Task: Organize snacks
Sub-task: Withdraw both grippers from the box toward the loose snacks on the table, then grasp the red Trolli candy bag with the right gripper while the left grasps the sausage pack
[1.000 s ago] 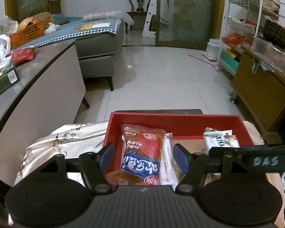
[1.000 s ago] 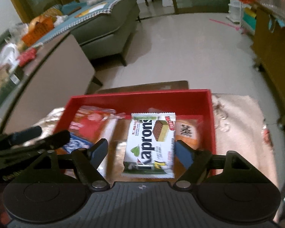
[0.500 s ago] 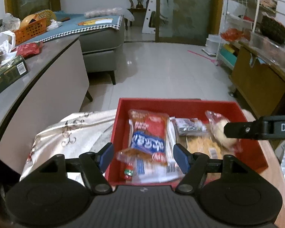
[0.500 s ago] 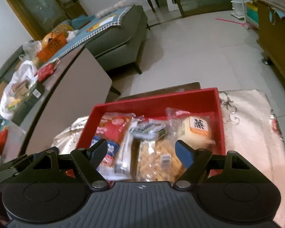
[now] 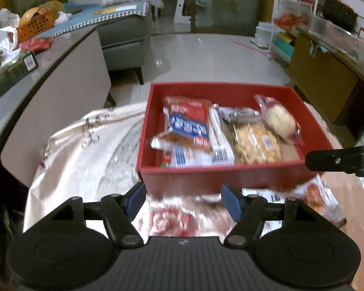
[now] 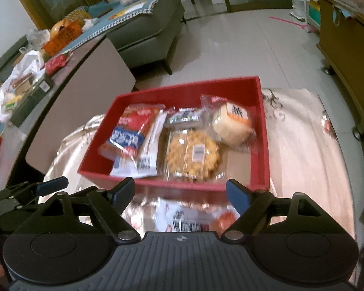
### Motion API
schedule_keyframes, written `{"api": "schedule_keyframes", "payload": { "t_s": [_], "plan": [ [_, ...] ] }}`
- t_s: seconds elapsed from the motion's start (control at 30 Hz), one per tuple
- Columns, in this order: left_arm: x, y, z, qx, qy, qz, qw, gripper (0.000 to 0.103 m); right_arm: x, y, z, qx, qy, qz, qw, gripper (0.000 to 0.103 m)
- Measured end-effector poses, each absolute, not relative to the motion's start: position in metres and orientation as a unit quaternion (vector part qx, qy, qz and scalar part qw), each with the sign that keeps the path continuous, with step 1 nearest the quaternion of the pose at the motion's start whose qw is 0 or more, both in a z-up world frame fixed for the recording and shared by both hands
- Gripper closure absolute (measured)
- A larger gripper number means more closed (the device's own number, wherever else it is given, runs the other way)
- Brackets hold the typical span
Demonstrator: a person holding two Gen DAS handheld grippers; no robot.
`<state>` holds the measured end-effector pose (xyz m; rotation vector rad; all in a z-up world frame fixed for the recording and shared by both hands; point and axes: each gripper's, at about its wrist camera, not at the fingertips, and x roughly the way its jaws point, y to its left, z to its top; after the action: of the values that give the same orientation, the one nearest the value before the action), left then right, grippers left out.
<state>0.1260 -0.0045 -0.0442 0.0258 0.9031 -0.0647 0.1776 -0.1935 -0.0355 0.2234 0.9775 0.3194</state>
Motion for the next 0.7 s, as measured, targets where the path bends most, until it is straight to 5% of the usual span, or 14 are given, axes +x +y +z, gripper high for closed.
{"api": "schedule_keyframes", "payload": {
  "t_s": [0.7],
  "plan": [
    [0.068, -0.001, -0.108, 0.007, 0.546, -0.042, 0.837, 0.035, 0.121, -0.181, -0.052, 0.065, 0.502, 0.181, 0.843, 0.015]
  ]
}}
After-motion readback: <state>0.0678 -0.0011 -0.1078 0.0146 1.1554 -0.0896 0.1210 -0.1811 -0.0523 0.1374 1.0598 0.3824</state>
